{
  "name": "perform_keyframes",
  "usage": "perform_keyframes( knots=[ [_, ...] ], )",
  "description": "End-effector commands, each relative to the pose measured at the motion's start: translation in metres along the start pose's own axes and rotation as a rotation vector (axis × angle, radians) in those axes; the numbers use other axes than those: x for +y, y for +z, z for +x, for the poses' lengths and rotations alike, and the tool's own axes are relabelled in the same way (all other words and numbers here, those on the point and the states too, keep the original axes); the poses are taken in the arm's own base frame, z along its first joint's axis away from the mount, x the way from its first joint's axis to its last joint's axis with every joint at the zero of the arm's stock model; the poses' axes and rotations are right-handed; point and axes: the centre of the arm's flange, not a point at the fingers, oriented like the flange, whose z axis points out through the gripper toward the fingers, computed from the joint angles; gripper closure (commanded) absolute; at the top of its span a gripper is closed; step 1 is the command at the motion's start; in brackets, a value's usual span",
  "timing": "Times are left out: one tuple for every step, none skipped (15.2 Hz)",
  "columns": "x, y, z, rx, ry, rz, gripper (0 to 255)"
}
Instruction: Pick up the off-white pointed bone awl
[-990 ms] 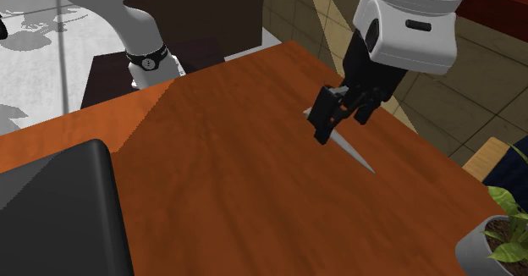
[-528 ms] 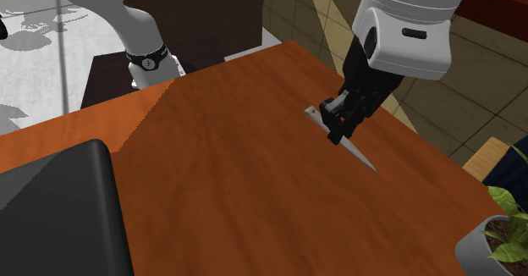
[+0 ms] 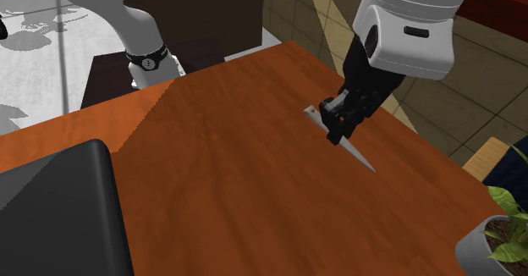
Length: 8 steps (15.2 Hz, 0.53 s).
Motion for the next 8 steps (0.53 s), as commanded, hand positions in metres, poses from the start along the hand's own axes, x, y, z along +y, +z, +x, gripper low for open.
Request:
perform_keyframes(
  knots=[
    [0.002,-0.008,0.000,-0.002,0.002,-0.002,255],
    [0.003,-0.013,0.000,-0.002,0.002,-0.002,255],
    [0.003,-0.018,0.000,-0.002,0.002,-0.002,255],
    [0.004,-0.024,0.000,-0.002,0.002,-0.002,255],
    [0.004,-0.029,0.000,-0.002,0.002,-0.002,255],
    [0.005,-0.034,0.000,-0.002,0.002,-0.002,255],
    [0.005,-0.039,0.000,-0.002,0.002,-0.002,255],
    [0.006,-0.045,-0.001,-0.002,0.002,-0.002,255]
  ],
)
